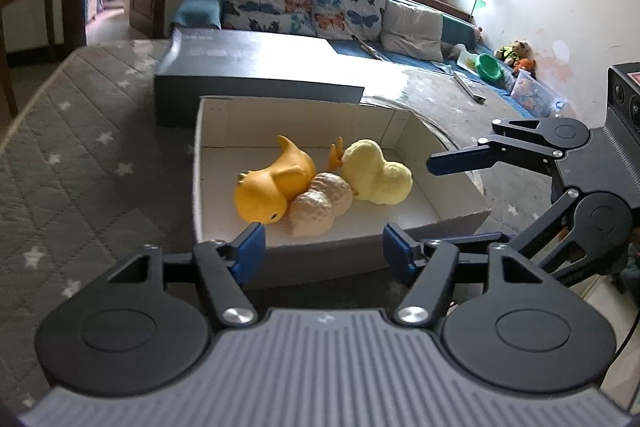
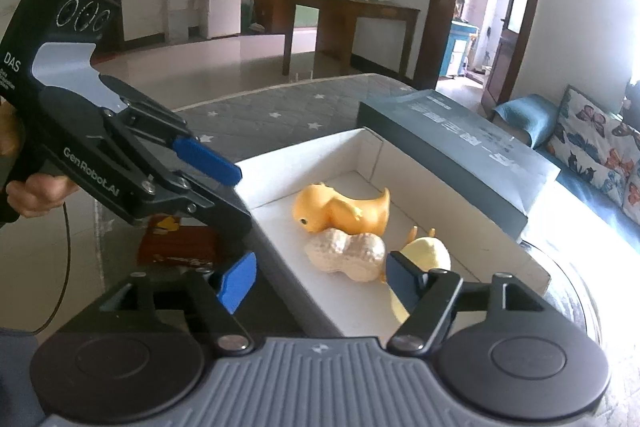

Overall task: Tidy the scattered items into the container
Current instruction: 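Move the left gripper out of the box to the brown snack bag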

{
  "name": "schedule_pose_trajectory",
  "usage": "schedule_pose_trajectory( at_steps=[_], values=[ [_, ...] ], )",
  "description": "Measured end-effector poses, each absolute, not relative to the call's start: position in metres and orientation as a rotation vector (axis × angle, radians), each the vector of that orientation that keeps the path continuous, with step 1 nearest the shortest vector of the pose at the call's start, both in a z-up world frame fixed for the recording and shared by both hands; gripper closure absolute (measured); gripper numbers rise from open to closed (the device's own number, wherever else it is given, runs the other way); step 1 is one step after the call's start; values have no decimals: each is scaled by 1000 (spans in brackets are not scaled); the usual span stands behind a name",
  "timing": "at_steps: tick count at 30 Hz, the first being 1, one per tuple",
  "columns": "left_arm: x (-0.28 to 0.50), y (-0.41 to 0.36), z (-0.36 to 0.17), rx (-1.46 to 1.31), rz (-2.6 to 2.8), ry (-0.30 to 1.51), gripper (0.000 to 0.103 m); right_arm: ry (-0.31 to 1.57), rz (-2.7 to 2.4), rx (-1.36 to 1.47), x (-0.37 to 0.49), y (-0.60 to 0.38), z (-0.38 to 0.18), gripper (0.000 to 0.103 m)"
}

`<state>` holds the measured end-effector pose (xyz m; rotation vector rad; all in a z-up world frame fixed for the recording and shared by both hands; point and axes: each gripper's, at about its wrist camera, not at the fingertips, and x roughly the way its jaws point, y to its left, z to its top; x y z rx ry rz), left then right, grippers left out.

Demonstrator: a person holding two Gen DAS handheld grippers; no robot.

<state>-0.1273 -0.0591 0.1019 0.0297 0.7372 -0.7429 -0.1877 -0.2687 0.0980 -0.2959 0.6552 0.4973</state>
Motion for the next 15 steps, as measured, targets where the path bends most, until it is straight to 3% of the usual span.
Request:
schedule_pose_trajectory(
  at_steps=[15],
  values=[
    [-147,-8,92,-5,-624,744,32,667,578,-297,-216,-250,90,25]
  ],
)
